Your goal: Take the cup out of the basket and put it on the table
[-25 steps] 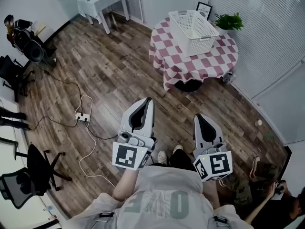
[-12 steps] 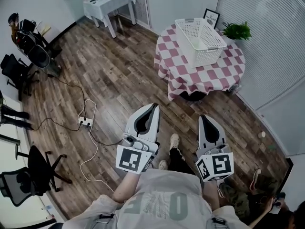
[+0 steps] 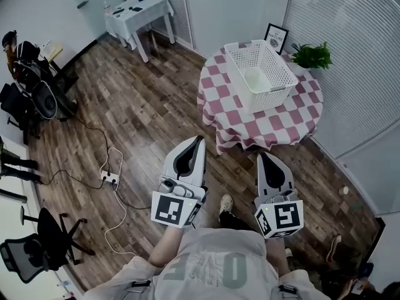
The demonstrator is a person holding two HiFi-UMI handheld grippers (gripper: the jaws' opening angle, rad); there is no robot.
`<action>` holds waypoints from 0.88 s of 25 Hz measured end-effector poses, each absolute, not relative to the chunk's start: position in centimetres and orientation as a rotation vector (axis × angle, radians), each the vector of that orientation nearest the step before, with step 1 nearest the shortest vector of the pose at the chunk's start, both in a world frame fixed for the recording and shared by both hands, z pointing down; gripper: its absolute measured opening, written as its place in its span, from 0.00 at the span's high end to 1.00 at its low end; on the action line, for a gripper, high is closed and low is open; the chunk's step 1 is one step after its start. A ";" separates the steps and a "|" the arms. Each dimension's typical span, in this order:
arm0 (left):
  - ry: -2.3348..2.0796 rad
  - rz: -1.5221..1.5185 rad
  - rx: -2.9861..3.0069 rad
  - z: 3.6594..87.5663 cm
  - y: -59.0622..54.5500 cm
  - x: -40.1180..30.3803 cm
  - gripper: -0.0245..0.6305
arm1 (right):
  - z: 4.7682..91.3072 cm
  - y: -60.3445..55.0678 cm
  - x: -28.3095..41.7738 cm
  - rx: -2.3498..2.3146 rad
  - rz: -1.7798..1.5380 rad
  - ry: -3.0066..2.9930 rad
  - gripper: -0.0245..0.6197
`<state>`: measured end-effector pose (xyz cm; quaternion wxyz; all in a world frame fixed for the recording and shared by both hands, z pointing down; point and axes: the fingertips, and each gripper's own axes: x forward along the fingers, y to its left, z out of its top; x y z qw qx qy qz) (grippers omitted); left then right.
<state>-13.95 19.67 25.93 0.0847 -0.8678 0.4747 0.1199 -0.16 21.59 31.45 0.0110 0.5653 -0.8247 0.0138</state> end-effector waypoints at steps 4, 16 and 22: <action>1.445 0.349 -2.599 26.4 15.5 -12.9 0.96 | 31.7 17.8 1.1 1.742 0.035 -2.550 0.95; 1.493 0.302 -2.604 27.2 7.1 -7.8 0.96 | 32.4 10.0 5.4 1.638 0.057 -2.572 0.95; 1.497 0.266 -2.613 27.8 4.0 -7.1 0.96 | 33.7 6.8 6.1 1.642 0.117 -2.566 0.95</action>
